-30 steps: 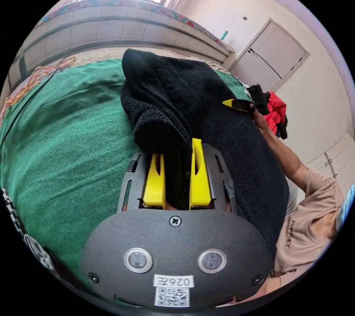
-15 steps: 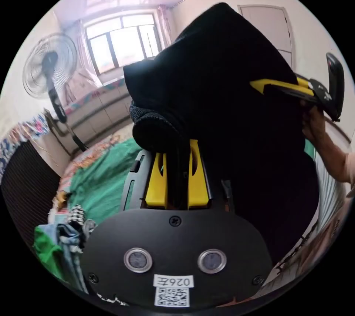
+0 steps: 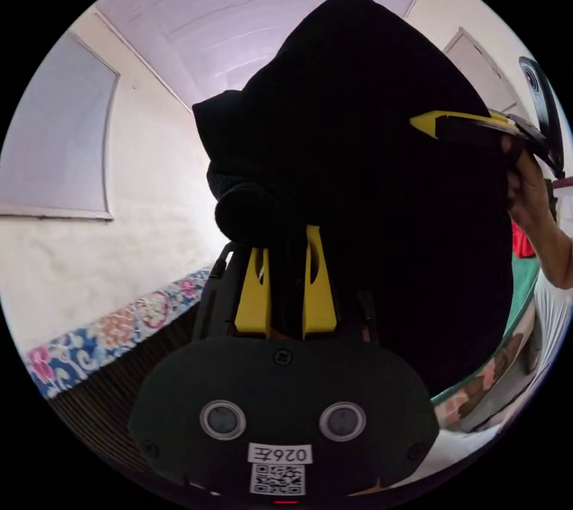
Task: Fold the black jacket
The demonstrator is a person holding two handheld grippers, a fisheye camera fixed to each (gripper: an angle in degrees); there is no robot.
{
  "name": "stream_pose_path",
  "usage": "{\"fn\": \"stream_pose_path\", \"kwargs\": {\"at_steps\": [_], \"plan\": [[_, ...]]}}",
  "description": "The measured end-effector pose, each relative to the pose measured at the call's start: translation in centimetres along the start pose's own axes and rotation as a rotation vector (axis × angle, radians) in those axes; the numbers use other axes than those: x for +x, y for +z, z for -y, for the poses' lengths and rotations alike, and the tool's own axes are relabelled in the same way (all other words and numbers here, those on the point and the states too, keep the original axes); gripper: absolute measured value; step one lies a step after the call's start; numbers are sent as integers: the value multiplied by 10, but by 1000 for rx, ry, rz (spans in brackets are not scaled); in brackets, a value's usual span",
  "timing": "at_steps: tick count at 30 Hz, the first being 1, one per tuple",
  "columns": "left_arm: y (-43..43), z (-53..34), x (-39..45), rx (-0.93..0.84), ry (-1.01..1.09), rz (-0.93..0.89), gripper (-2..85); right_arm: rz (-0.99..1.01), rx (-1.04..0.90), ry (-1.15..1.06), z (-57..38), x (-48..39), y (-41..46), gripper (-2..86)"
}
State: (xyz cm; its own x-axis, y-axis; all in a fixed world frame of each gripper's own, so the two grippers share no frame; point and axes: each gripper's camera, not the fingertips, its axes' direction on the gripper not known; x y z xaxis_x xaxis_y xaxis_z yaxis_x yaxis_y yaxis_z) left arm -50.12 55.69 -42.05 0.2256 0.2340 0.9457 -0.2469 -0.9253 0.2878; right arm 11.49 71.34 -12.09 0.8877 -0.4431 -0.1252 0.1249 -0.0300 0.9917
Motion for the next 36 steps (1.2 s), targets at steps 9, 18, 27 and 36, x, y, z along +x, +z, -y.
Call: {"fn": "stream_pose_path", "kwargs": {"at_steps": [9, 18, 27, 36], "plan": [[106, 14, -213, -549, 175, 13, 90, 439, -193, 575, -33, -100, 213, 47], [372, -255, -260, -1059, -207, -90, 8, 176, -1000, 468, -322, -206, 477, 46], [170, -195, -274, -406, -346, -22, -9, 300, -558, 341, -250, -221, 367, -6], [225, -229, -207, -780, -252, -263, -9, 549, -880, 275, -222, -276, 401, -9]]}}
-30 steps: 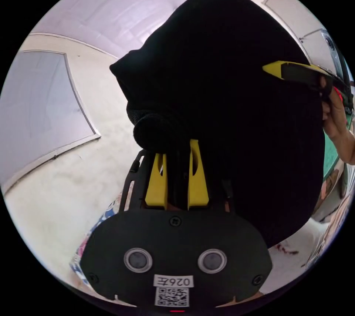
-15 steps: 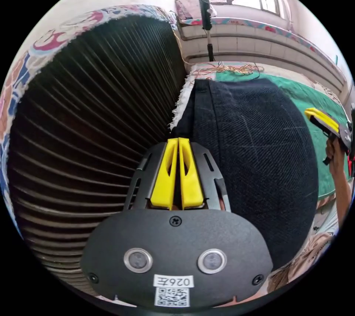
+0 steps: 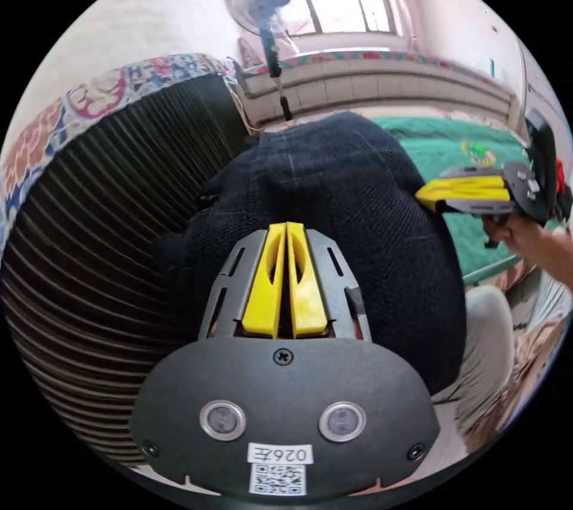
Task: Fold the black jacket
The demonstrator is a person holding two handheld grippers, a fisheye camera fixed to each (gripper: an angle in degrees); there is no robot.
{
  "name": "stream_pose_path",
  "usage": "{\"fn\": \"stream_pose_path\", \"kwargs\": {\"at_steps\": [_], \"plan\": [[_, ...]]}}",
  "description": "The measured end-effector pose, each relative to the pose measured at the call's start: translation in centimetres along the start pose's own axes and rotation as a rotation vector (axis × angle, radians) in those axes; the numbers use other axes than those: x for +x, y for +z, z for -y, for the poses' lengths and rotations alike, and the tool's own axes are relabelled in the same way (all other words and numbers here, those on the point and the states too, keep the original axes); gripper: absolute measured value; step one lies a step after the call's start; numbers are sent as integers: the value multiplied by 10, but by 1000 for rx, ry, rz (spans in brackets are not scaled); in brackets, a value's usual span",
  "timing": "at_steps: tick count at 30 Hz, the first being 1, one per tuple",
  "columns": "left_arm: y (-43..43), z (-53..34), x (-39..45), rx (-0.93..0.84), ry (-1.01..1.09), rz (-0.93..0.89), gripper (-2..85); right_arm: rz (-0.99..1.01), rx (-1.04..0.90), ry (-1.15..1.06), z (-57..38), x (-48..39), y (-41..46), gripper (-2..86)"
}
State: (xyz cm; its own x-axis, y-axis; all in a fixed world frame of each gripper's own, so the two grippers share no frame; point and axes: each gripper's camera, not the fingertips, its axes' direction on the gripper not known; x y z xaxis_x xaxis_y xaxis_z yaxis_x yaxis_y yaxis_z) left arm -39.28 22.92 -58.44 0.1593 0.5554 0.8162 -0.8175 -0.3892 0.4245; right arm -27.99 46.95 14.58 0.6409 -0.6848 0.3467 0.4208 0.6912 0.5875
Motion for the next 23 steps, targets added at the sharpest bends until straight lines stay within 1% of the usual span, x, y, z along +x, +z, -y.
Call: {"fn": "stream_pose_path", "kwargs": {"at_steps": [1, 2, 3, 4, 5, 6, 7, 8, 9, 10, 11, 12, 13, 14, 15, 17, 18, 19, 20, 21, 22, 23], "plan": [[-39, -11, 3, 156, -53, -30, -10, 6, 12, 8, -1, 2, -17, -9], [-83, -25, 19, 319, -66, -7, -10, -2, 107, -10, -11, 3, -62, -9], [-105, -34, 32, 405, -59, 8, -10, -55, 236, -39, -26, 3, -115, -9], [-145, -53, 61, 577, -32, 9, -10, -88, 301, -52, -35, 4, -142, -9], [-177, -73, 92, 751, -4, -32, -10, -158, 431, -76, -54, 4, -193, -10], [-190, -82, 108, 833, 11, -69, -10, -227, 555, -106, -74, 5, -237, -10], [-209, -95, 140, 955, 61, -169, -10, -254, 601, -120, -83, 6, -254, -10], [-221, -99, 174, 1006, 138, -288, -9, -289, 681, -131, -99, 9, -282, -10], [-224, -97, 191, 1015, 183, -351, -9, -299, 700, -139, -109, 13, -303, -10], [-226, -91, 226, 1014, 249, -454, -9, -302, 687, -143, -112, 15, -311, -10], [-223, -81, 260, 997, 307, -534, -8, -317, 633, -155, -115, 17, -326, -10], [-220, -76, 278, 984, 343, -571, -8, -370, 563, -172, -116, 16, -340, -10], [-212, -63, 314, 944, 417, -633, -8, -414, 543, -175, -117, 16, -347, -10], [-199, -51, 351, 901, 462, -661, -9, -518, 536, -185, -121, 16, -362, -10], [-192, -46, 369, 882, 474, -668, -8, -623, 546, -197, -126, 17, -381, -10], [-155, -21, 441, 790, 514, -742, -5, -732, 540, -199, -132, 28, -415, -10], [-145, -15, 459, 767, 522, -777, -4, -787, 519, -180, -134, 41, -441, -10], [-123, -4, 495, 720, 543, -849, 2, -813, 502, -162, -135, 50, -455, -9], [-101, 8, 532, 659, 558, -917, 19, -863, 481, -114, -137, 72, -483, -9], [-89, 14, 552, 627, 566, -947, 33, -910, 468, -48, -142, 99, -513, -7], [-66, 26, 592, 554, 585, -1002, 63, -935, 463, -2, -145, 114, -529, -6], [-43, 35, 632, 479, 602, -1046, 95, -972, 453, 94, -152, 148, -561, -3]]}}
